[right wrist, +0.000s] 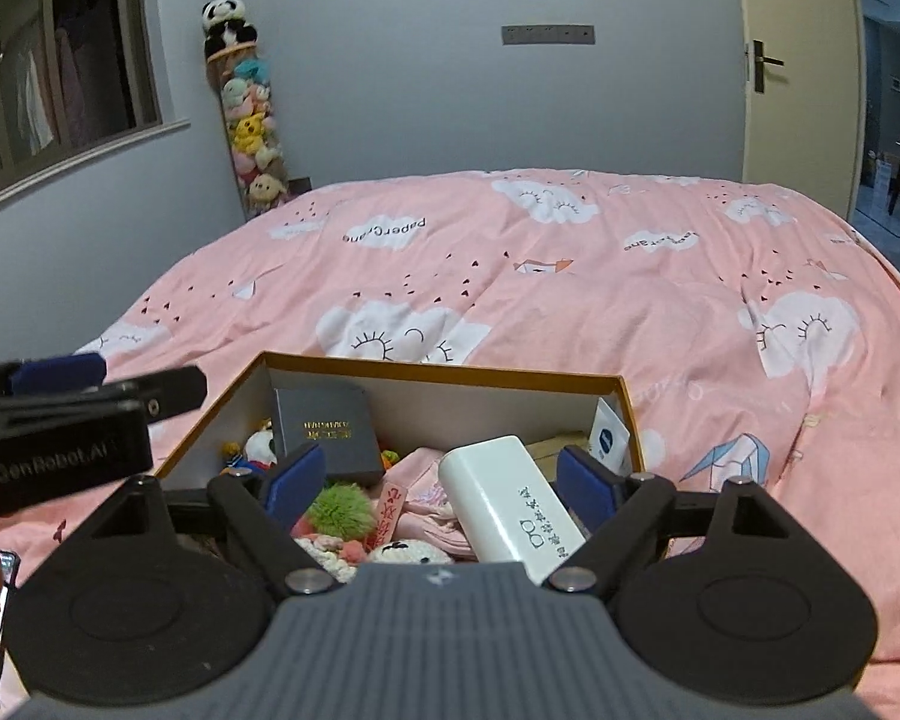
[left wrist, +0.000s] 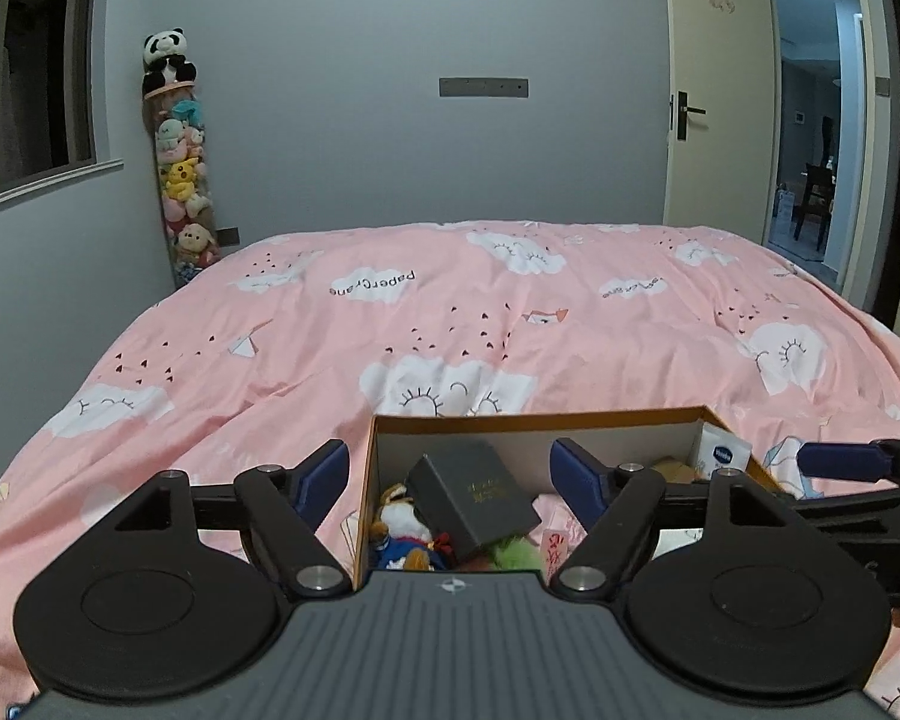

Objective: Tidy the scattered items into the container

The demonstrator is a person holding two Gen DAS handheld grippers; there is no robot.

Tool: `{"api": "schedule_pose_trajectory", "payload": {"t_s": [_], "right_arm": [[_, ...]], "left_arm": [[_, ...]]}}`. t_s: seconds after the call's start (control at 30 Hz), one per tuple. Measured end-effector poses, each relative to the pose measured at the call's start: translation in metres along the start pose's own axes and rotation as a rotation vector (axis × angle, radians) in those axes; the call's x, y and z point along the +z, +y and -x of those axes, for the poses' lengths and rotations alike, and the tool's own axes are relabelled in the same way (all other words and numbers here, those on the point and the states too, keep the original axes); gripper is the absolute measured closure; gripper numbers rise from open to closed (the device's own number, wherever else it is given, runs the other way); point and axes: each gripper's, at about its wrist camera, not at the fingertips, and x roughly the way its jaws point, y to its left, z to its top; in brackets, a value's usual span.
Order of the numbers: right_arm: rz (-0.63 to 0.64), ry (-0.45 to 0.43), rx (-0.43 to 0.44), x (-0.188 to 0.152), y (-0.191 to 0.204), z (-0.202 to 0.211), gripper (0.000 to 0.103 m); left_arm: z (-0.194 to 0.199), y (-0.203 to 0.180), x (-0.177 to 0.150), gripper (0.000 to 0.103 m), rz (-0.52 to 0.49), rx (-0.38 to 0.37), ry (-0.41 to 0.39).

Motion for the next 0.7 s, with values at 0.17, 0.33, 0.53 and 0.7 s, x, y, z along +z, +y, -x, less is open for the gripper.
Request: {"api": "schedule_pose_trajectory", "payload": {"t_s": [0.17,0.33,0.53,0.7], "right_arm": [[0.018,-0.017,-0.028,-0.011,-0.002,0.0,0.015],[0.005,0.011,-0.012,-0.023,-0.008,-0.006,0.015],[-0.004,0.03,0.006,-0.035,-0.011,-0.015,0.015],[-0.021,0.036,0.015,-0.042,-0.012,-0.02,0.015]], "left_arm": [[-0.004,-0.001,-0.01,0.016,0.018,0.006,0.035],[-0.008,-0.003,-0.022,0.016,0.008,0.005,0.075],[-0.017,-0.005,-0.032,0.016,0.012,0.005,0.115],[-0.024,-0.005,-0.039,0.016,0.017,0.007,0.135]]}}
